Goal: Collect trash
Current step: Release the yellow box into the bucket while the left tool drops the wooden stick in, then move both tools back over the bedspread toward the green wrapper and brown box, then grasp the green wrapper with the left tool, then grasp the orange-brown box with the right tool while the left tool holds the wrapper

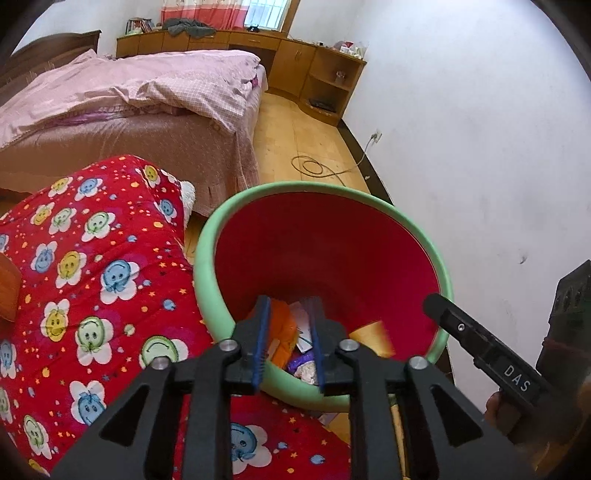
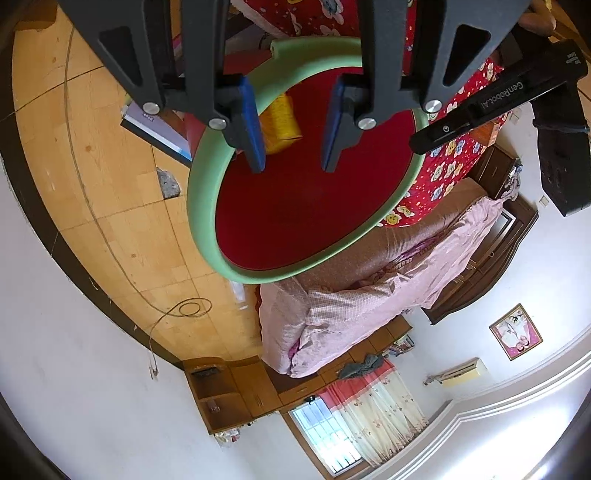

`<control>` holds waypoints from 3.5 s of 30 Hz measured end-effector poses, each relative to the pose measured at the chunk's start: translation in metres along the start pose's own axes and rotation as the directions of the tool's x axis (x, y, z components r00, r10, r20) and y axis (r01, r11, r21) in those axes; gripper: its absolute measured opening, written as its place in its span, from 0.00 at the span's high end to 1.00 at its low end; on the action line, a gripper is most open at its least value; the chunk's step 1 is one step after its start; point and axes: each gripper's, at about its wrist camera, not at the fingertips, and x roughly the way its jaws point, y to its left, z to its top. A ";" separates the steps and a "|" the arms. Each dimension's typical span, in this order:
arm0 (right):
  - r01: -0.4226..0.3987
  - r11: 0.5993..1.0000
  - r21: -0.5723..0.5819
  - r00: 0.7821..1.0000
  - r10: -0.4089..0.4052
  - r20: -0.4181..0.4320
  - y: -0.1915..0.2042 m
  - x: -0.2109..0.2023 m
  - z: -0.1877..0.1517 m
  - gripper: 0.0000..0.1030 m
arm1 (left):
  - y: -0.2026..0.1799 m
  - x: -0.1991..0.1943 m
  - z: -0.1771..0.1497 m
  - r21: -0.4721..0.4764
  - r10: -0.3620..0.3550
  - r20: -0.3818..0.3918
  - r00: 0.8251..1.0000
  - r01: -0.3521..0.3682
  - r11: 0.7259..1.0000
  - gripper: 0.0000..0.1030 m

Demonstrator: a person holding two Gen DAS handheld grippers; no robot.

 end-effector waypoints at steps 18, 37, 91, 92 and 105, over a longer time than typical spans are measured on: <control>-0.063 0.998 -0.004 0.998 0.063 0.006 0.027 -0.022 -0.010 0.36 | 0.044 -0.053 -0.016 -0.114 0.086 0.065 0.994 -0.078 0.990 0.67; -0.089 0.994 -0.065 0.995 0.085 -0.060 0.084 -0.014 -0.033 0.21 | 0.149 -0.119 -0.034 -0.263 0.277 0.115 0.954 -0.240 0.934 0.51; -0.171 0.940 -0.294 0.964 0.097 -0.249 0.238 0.077 -0.071 0.19 | 0.280 -0.139 -0.065 -0.420 0.477 0.112 0.872 -0.393 0.818 0.67; -0.177 0.937 -0.300 0.962 0.100 -0.254 0.246 0.081 -0.072 0.19 | 0.285 -0.142 -0.067 -0.432 0.485 0.114 0.867 -0.396 0.810 0.67; -0.202 0.896 -0.396 0.948 0.076 -0.310 0.328 0.132 -0.096 0.19 | 0.326 -0.154 -0.085 -0.559 0.534 0.085 0.841 -0.403 0.725 0.67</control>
